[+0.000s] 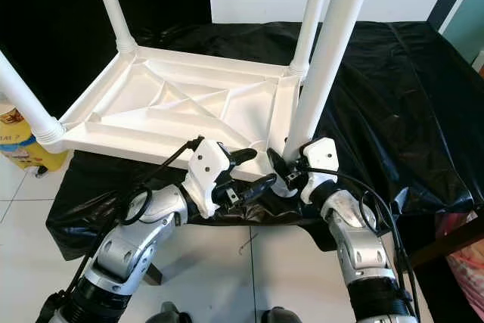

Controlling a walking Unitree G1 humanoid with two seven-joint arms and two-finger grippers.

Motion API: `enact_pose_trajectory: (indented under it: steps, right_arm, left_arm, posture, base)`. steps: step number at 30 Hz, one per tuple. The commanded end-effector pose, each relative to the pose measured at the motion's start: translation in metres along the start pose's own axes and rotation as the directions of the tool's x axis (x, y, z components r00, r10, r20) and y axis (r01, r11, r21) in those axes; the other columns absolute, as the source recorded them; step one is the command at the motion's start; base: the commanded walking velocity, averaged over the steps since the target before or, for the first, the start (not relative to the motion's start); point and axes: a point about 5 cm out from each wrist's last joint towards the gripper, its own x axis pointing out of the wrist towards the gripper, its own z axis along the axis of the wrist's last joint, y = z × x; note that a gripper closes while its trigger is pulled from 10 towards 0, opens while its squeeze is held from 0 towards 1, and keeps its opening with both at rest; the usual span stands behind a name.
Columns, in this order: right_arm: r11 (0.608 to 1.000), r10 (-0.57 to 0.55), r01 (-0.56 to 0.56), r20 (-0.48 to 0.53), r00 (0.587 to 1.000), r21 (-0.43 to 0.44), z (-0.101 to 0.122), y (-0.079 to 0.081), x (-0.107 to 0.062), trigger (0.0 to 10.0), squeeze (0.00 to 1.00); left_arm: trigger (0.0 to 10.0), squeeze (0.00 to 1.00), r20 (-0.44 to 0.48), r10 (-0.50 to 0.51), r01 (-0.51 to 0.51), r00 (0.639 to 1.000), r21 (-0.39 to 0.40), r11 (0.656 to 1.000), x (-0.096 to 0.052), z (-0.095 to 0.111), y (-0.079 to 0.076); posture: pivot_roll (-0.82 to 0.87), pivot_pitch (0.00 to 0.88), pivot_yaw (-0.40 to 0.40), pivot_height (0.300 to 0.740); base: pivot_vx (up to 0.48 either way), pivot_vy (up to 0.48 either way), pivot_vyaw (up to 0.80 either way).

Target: Building children table

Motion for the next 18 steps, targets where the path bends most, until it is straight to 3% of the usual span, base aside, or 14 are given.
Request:
enact_pose_trajectory:
  steps: [1, 5, 9, 18]
  right_arm:
    - [1.0, -0.027, 0.027, -0.063, 0.998, -0.002, -0.011, 0.002, -0.004, 10.0, 0.0]
    - [0.988, -0.151, 0.153, -0.06, 0.987, 0.028, -0.011, 0.008, -0.007, 10.0, 0.0]
    - [0.941, -0.328, 0.331, -0.05, 0.943, 0.068, -0.01, 0.02, -0.009, 10.0, 0.0]
    - [0.923, -0.369, 0.373, -0.05, 0.928, 0.099, -0.006, 0.037, -0.006, 10.0, 0.0]
  left_arm:
    - [10.0, 0.0, -0.014, 0.021, -0.021, 1.0, 0.002, 1.0, -0.002, -0.004, 0.0]
    - [10.0, 0.0, -0.026, 0.056, -0.056, 0.998, 0.009, 0.998, -0.005, -0.006, 0.002]
    - [10.0, 0.0, -0.048, 0.103, -0.102, 0.994, 0.018, 0.995, -0.006, -0.01, 0.003]
    - [10.0, 0.0, -0.066, 0.115, -0.116, 0.991, -0.004, 0.993, -0.007, -0.012, 0.003]
  posture:
    - [-0.05, 0.085, -0.01, 0.74]
    - [-0.04, 0.09, -0.019, 0.74]
    - [-0.03, 0.094, -0.026, 0.74]
    - [-0.03, 0.094, -0.026, 0.74]
  base:
    - [0.0, 0.0, 0.0]
    - [0.0, 0.0, 0.0]
    - [0.0, 0.0, 0.0]
    - [0.0, 0.0, 0.0]
